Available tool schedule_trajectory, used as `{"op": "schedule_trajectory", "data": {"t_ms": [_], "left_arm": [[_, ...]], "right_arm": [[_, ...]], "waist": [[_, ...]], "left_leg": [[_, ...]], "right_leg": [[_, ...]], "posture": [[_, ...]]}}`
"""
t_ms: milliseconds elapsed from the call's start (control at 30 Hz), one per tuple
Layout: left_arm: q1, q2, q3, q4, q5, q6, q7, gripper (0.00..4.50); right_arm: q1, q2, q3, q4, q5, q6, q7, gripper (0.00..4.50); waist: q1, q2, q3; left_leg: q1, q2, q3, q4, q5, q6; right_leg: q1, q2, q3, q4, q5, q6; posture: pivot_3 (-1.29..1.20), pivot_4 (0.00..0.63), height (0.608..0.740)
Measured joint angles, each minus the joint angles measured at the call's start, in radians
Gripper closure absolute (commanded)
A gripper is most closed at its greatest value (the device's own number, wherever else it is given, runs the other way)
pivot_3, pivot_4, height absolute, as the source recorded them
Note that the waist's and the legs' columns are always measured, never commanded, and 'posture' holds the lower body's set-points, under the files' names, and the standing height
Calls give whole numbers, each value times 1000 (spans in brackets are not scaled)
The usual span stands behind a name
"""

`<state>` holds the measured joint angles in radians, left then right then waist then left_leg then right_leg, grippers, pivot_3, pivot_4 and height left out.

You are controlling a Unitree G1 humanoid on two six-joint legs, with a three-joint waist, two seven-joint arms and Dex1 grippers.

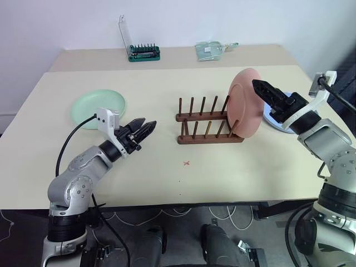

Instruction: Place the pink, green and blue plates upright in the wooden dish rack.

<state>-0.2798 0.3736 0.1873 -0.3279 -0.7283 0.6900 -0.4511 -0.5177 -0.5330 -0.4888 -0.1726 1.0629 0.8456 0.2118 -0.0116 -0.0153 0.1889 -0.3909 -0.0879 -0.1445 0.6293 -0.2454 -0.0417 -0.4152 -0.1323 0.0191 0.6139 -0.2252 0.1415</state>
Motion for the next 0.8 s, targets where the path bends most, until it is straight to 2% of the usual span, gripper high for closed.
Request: {"op": "schedule_trajectory", "data": {"t_ms": [133, 233, 267, 300, 333, 467, 633, 800], "left_arm": [[-1, 5, 0, 2, 9, -5, 8, 1981], [-27, -3, 19, 53, 53, -37, 64, 1149], [-46, -3, 31, 85, 77, -50, 94, 552], [-58, -3, 41, 103, 92, -55, 112, 223], [-72, -7, 52, 125, 107, -70, 136, 98], [-181, -36, 144, 274, 182, -117, 340, 98], [-349, 10, 334, 517, 282, -145, 666, 98], [-394, -8, 466, 635, 226, -71, 756, 98]], "right_arm": [[-60, -79, 37, 0, -131, -106, 53, 46], [-114, -183, 127, -15, -269, -200, 146, 0], [-129, -217, 171, -37, -318, -234, 189, 0], [-136, -233, 197, -55, -345, -254, 216, 0], [-144, -251, 238, -76, -388, -289, 256, 0], [-186, -279, 394, -118, -517, -379, 387, 0], [-188, -263, 606, -216, -679, -482, 505, 0], [-150, -187, 654, -216, -716, -491, 522, 0]], "waist": [[-2, 1, 0], [-2, 1, 0], [-2, 1, 0], [-3, 0, 0], [-2, 0, 0], [-1, -1, 1], [-2, -5, 0], [16, -7, 1]], "left_leg": [[0, 0, 1, 0, 0, 0], [0, 0, 1, 0, 0, 0], [0, 0, 1, 0, 0, 0], [0, 0, 1, 0, 0, 0], [0, 0, 1, 0, 0, 0], [0, 0, 1, 1, 0, 0], [0, 0, 1, 1, 0, 0], [-2, -2, -1, 2, 0, 0]], "right_leg": [[0, 0, 0, 0, 0, 0], [0, 0, 0, 0, 0, 0], [-1, 0, 0, 0, 0, 1], [0, 0, 0, 0, 0, 1], [0, 0, 0, -1, 0, 1], [0, 0, 0, -1, 0, 2], [-1, 0, 0, -1, 0, 4], [-1, -1, 0, -1, 2, 5]], "posture": [[0, 150, 740], [0, 150, 740], [0, 150, 740], [0, 150, 740], [0, 150, 740], [0, 150, 740], [0, 150, 740], [0, 150, 740]]}}
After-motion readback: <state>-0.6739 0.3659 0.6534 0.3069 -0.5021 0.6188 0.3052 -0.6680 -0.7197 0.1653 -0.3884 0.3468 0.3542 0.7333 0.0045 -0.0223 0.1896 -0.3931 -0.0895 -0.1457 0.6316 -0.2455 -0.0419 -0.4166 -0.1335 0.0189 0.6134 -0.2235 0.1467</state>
